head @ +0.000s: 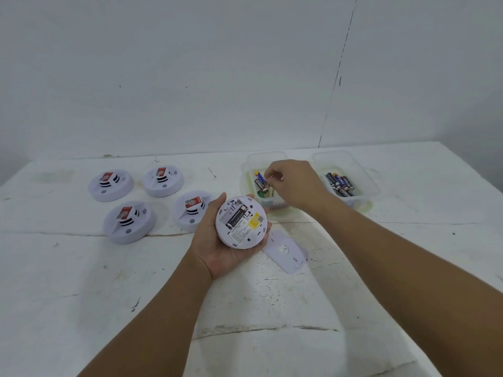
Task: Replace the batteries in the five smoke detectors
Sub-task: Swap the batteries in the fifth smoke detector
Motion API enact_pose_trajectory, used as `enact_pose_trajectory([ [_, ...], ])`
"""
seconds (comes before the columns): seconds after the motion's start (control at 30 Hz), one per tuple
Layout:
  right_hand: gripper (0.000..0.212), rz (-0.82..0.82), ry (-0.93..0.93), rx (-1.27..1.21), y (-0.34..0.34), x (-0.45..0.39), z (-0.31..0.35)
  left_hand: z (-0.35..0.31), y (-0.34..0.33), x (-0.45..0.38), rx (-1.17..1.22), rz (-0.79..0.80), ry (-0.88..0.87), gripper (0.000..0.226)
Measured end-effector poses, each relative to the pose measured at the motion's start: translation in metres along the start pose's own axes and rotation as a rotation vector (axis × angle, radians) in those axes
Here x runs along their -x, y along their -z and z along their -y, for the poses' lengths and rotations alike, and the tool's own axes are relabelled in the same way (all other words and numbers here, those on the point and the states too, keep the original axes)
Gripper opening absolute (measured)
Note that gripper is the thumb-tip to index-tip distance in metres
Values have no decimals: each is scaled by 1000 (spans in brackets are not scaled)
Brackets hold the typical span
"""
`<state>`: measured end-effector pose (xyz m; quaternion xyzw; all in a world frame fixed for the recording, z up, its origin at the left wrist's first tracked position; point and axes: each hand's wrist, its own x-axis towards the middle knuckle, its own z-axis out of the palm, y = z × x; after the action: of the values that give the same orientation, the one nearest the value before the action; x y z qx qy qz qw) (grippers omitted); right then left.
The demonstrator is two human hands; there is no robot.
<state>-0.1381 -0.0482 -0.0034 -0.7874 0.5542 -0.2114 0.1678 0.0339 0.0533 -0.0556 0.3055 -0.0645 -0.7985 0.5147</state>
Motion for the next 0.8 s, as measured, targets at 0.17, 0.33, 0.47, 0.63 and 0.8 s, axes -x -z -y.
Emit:
enact_pose_trajectory([
  [0.17, 18, 150, -1, 352, -11, -28, 12, 0, 2, -3, 20, 2, 28, 55],
  [0.33, 25, 151, -96, 592, -24, -42, 20, -2, 5, -6, 31, -7, 45, 54],
  [0.47, 19, 210, -126, 587, -23, -46, 26, -2, 5, -6, 42, 3, 71, 53],
  [0.63, 15, 193, -171, 535, -19, -45, 29, -3, 4, -8, 33, 17, 100, 51],
  [0.8, 19, -74, -113, 427, -10, -38, 30, -5, 5, -9, 9, 11, 111, 52],
])
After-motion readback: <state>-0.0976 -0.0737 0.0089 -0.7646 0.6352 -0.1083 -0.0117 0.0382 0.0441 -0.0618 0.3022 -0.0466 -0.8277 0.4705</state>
